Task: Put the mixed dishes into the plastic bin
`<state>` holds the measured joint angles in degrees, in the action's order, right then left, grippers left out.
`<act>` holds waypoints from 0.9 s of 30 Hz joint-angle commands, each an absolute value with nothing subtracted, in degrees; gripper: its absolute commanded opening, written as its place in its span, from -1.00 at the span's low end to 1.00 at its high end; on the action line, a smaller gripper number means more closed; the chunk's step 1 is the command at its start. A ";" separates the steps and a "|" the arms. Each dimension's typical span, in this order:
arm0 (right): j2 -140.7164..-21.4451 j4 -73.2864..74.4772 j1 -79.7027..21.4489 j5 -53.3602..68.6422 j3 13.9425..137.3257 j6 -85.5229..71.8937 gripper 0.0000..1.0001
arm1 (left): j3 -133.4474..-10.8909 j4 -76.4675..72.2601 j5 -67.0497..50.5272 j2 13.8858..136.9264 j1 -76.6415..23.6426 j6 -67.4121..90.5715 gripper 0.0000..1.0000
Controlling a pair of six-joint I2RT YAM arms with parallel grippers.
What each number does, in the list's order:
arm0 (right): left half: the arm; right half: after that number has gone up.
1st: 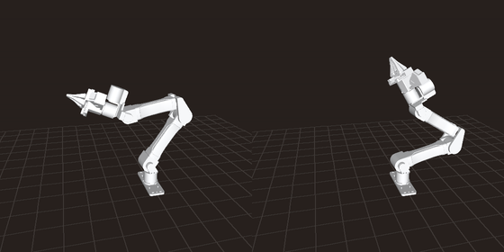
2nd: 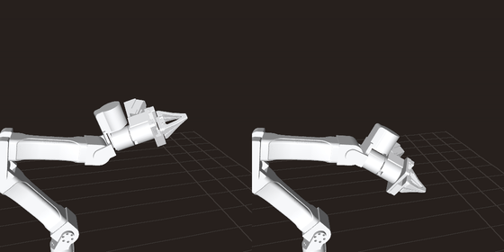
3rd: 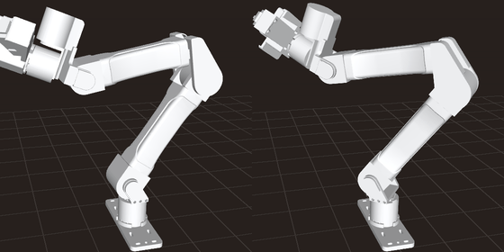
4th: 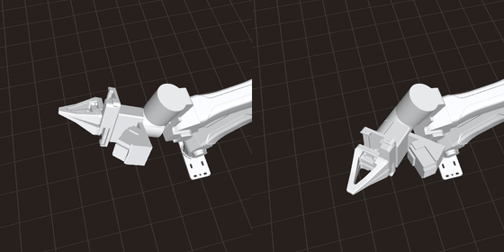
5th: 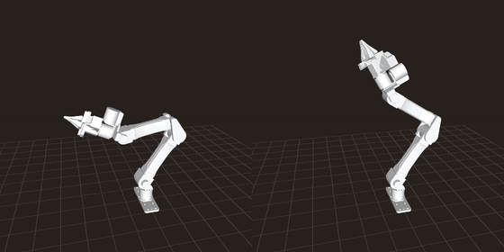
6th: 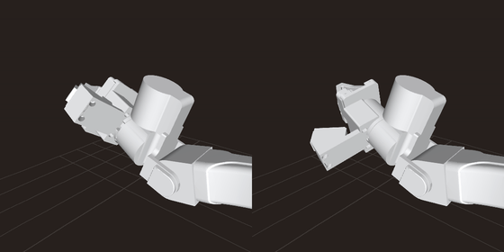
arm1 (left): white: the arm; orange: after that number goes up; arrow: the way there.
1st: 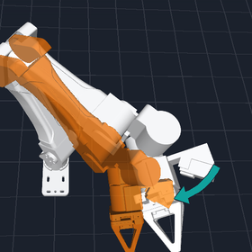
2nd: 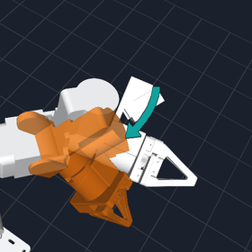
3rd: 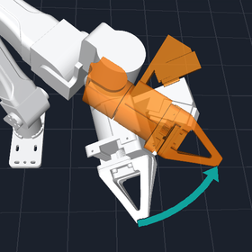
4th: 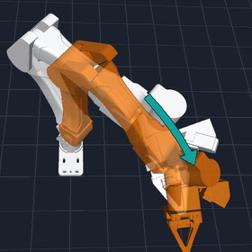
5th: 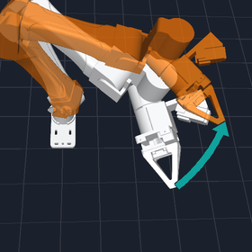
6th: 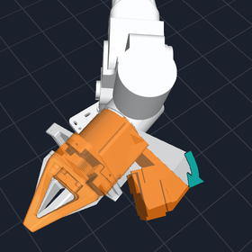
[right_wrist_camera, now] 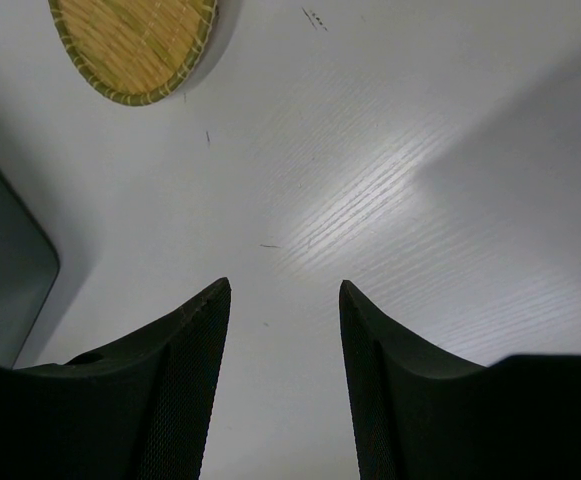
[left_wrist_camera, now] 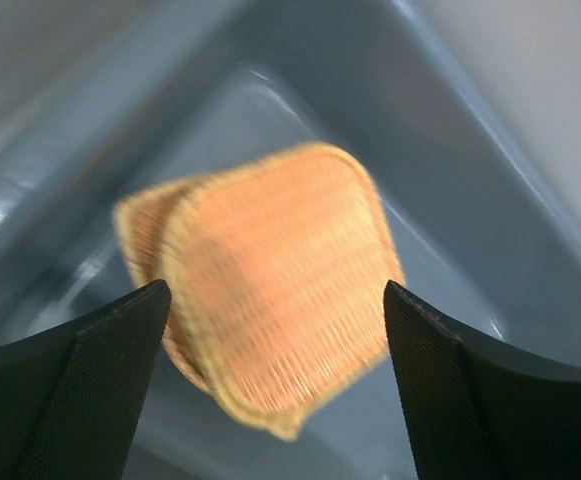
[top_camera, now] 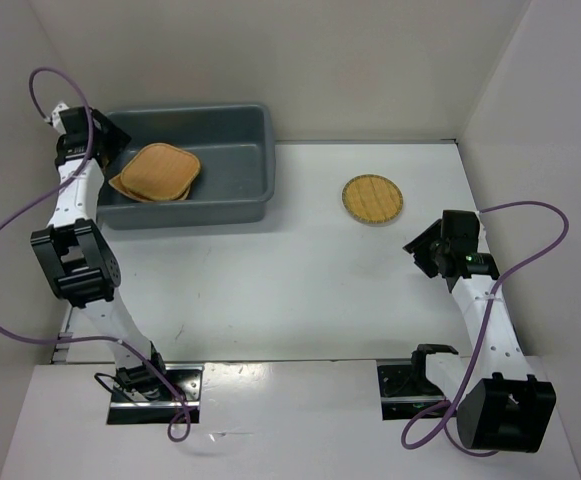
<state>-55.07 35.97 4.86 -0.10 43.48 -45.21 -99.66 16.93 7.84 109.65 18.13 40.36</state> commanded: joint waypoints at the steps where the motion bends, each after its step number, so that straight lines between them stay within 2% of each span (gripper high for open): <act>1: -53.88 32.70 4.83 1.49 43.86 -43.34 0.07 | -99.58 15.03 -3.47 103.46 18.19 37.09 0.90; 2: -53.88 32.70 4.83 3.06 43.34 -43.33 0.07 | -99.58 13.64 -8.74 101.53 18.19 37.70 0.90; 3: -53.88 32.00 4.83 3.60 43.33 -42.55 0.07 | -99.58 12.84 -19.32 100.56 17.50 38.23 0.93; 4: -54.57 31.99 4.22 3.60 43.33 -42.54 0.07 | -98.88 12.31 -23.08 99.59 16.53 38.75 0.93; 9: -59.49 30.77 4.22 0.54 47.37 -42.54 0.07 | -93.71 9.41 -26.37 89.84 0.40 36.30 0.99; 11: -61.34 29.80 5.00 -0.08 48.60 -42.54 -0.21 | -89.85 4.52 -28.99 86.86 -3.76 40.31 0.99; 14: -63.89 26.73 5.80 -0.09 50.18 -44.03 -0.60 | -78.60 -4.27 -25.52 83.34 -12.02 44.72 0.99; 18: -67.93 24.70 5.80 -0.09 53.43 -43.51 -0.64 | -68.57 -10.37 -16.45 82.62 -22.04 48.42 0.99; 21: -70.48 23.47 5.80 -1.41 55.72 -42.89 -1.00 | -66.54 -11.43 -11.11 86.04 -28.29 48.95 0.99; 27: -72.59 20.22 5.19 -2.90 56.78 -40.44 -1.00 | -66.97 -13.01 -8.17 93.06 -34.98 48.96 0.99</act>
<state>-71.22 25.06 5.50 -0.71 54.04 -42.89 -65.34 -7.70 -11.66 91.31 -33.58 48.27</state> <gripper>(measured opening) 0.001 0.993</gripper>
